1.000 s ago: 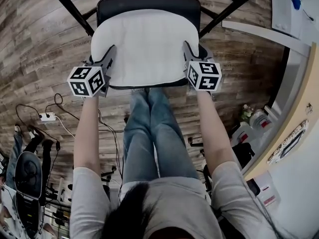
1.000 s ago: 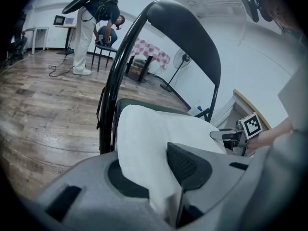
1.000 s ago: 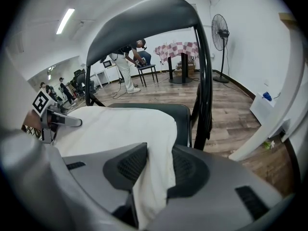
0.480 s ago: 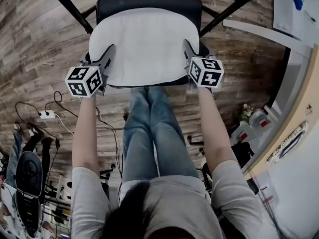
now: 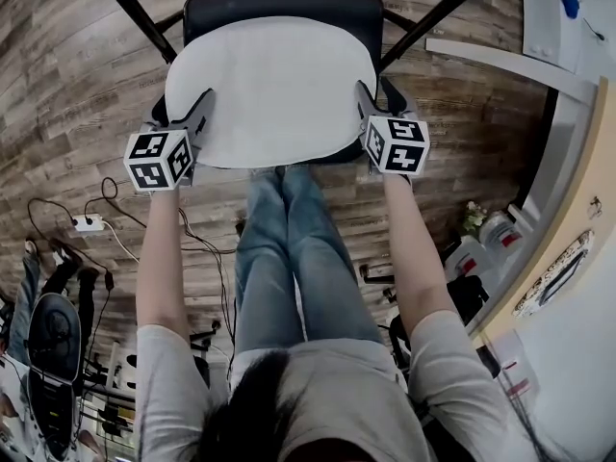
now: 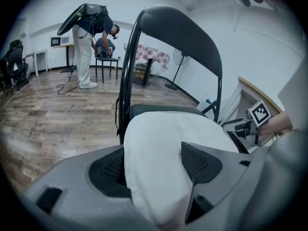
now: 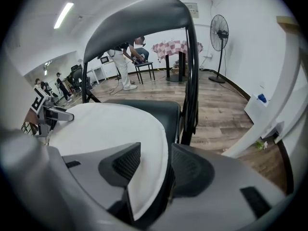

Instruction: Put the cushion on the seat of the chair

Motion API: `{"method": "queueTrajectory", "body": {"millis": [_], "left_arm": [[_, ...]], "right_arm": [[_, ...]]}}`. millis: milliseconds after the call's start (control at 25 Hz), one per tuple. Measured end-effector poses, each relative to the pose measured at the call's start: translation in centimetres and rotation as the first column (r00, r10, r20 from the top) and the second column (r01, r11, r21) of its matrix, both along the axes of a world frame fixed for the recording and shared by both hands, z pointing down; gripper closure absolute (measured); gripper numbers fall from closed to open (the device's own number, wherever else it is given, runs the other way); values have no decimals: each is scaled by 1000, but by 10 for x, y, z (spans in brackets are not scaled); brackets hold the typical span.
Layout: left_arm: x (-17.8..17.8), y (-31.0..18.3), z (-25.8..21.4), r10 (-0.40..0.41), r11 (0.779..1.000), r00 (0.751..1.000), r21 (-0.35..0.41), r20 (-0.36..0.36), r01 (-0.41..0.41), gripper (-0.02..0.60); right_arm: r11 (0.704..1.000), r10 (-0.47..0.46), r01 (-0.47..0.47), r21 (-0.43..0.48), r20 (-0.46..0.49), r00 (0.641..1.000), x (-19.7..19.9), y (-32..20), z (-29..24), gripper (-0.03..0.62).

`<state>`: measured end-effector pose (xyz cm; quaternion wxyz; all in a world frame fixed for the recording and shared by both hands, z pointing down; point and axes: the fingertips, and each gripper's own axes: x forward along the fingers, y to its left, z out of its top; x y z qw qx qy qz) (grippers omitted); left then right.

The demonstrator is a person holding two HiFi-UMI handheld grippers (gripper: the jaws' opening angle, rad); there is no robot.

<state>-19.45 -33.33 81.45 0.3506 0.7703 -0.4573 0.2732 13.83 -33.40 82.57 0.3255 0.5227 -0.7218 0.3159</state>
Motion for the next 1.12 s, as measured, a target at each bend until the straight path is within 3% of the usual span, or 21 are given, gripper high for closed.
{"method": "queueTrajectory", "body": {"millis": [320, 600, 800, 960, 1120], "left_arm": [[-15, 5, -5, -15, 1000, 997, 19, 81, 13, 291], [7, -6, -3, 11, 1000, 998, 19, 60, -13, 291], [17, -8, -1, 38, 999, 991, 14, 130, -40, 290], [12, -6, -1, 33, 999, 993, 8, 114, -35, 281], [6, -5, 1, 41, 999, 990, 1, 137, -41, 267]], "right_arm": [[999, 0, -4, 48, 77, 997, -13, 12, -19, 407], [998, 1, -8, 63, 110, 994, -19, 20, -24, 413], [999, 9, -14, 45, 104, 995, -13, 27, -20, 418], [1000, -27, 26, 10, 72, 997, -15, 36, -9, 528], [997, -68, 69, -30, 42, 997, -19, 44, 6, 560]]}}
